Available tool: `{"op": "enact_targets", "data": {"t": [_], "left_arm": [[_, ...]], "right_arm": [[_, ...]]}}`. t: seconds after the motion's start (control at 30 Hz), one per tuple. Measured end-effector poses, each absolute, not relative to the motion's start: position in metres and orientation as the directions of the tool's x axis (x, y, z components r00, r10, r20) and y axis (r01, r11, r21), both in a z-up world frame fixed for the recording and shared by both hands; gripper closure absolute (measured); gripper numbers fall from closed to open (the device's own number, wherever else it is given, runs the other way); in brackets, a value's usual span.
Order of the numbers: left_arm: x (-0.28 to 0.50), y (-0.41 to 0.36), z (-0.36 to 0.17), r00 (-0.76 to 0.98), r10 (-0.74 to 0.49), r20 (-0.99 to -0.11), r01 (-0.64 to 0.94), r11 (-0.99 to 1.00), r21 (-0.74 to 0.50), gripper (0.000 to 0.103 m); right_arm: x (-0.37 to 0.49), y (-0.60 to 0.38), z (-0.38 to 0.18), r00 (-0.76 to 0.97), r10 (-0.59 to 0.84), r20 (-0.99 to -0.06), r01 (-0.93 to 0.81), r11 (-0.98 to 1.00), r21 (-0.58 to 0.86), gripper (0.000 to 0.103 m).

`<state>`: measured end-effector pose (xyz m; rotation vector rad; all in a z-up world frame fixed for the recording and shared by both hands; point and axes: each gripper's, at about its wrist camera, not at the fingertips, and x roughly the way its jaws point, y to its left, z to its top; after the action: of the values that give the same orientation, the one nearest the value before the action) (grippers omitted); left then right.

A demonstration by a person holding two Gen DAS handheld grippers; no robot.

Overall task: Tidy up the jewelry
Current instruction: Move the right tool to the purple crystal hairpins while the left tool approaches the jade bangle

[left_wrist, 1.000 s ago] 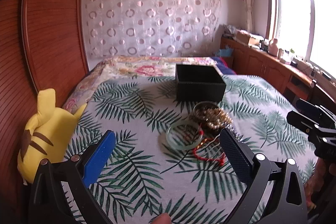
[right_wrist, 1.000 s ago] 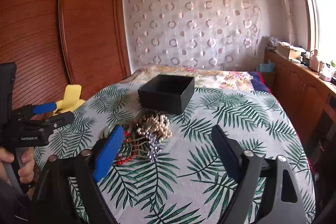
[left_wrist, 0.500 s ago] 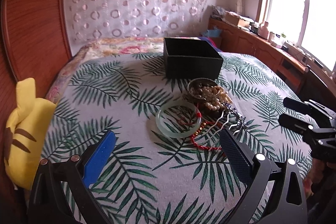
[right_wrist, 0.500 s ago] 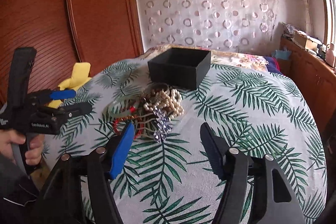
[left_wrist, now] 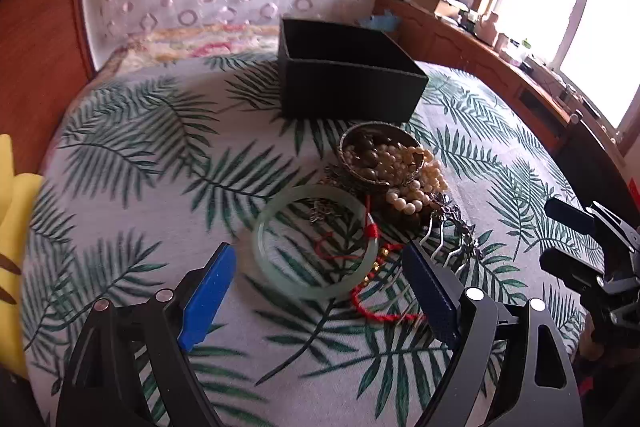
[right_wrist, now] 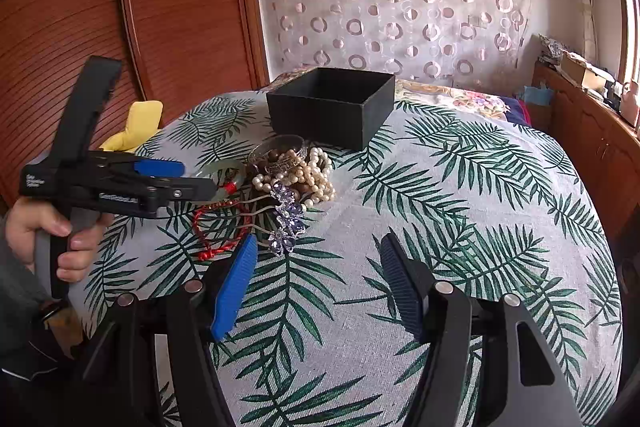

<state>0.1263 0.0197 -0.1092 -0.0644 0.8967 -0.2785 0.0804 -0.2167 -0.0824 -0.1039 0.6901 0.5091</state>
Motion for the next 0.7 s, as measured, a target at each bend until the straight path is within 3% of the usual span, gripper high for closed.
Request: {"op": "enact_targets", "data": {"t": [0.13, 0.23, 0.7], "left_arm": [[0.139, 0.018, -0.114, 0.575, -0.268, -0.773, 0.208, 0.962, -0.178, 0.023], [0.145, 0.020, -0.114, 0.572, -0.265, -0.776, 0.201, 0.963, -0.181, 0.034], [0.142, 0.015, -0.113, 0.583, -0.206, -0.786, 0.225, 0.970, -0.088, 0.034]], "right_arm": [[0.081, -0.216, -0.083, 0.648, 0.422, -0.634, -0.487, 0.870, 0.082, 0.037], [0.080, -0.216, -0.083, 0.646, 0.428, -0.632, -0.491, 0.867, 0.086, 0.037], [0.086, -0.205, -0.081, 0.635, 0.428, -0.642, -0.515, 0.855, 0.061, 0.037]]}}
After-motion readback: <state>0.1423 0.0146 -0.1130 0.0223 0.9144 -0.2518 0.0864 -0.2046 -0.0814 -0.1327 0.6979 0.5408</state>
